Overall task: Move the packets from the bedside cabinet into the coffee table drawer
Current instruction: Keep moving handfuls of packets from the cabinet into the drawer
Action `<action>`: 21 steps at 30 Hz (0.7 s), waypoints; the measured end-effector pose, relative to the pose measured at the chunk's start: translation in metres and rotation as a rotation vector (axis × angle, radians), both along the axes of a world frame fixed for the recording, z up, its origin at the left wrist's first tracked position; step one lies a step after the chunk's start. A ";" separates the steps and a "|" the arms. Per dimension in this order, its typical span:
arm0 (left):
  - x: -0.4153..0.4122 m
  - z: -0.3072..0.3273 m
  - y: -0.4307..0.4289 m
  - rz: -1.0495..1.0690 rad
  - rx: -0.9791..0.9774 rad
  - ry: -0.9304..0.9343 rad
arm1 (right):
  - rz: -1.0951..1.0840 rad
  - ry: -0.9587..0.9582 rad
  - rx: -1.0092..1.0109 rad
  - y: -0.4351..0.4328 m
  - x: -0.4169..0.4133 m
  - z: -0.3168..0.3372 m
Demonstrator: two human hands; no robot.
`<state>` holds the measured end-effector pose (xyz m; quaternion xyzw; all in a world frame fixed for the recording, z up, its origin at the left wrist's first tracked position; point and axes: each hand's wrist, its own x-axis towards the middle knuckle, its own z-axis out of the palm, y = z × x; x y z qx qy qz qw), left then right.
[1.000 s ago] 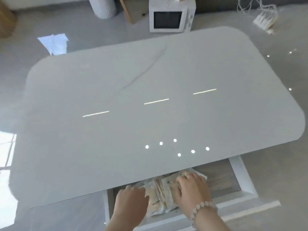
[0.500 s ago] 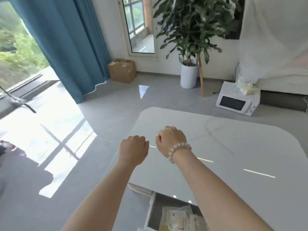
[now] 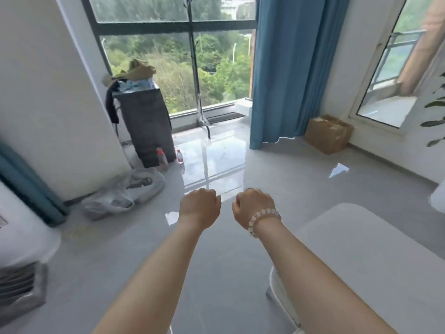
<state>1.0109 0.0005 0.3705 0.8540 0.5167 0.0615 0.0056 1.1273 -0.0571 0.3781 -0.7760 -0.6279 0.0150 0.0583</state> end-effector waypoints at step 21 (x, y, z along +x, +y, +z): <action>-0.463 -0.021 0.053 0.870 -0.097 0.078 | 0.883 -0.063 -0.045 0.166 -0.444 0.001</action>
